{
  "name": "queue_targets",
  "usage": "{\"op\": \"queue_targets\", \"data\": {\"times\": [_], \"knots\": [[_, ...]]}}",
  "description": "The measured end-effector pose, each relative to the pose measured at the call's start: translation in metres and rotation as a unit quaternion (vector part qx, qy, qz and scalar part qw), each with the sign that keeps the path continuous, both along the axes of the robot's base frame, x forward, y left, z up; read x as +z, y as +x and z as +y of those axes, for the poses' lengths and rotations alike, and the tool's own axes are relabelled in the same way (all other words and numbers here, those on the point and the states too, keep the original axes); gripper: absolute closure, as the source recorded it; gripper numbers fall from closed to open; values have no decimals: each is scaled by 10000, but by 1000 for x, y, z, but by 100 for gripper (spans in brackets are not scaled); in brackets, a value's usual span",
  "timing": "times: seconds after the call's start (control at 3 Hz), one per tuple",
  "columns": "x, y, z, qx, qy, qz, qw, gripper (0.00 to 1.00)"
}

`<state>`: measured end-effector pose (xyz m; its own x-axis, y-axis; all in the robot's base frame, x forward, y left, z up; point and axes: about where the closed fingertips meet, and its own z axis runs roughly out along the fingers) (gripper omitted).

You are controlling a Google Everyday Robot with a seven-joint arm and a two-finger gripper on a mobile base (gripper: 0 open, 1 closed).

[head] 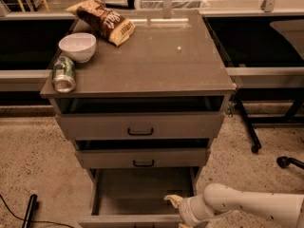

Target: Open bottom drawer

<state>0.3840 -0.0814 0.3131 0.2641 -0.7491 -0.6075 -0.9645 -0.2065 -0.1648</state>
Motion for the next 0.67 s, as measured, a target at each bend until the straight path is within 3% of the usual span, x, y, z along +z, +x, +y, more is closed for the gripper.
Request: {"op": "queue_targets", "data": {"times": [0.33, 0.67], "knots": [[2, -1, 1, 21, -4, -6, 10000, 0], [2, -1, 1, 21, -4, -6, 10000, 0]]}}
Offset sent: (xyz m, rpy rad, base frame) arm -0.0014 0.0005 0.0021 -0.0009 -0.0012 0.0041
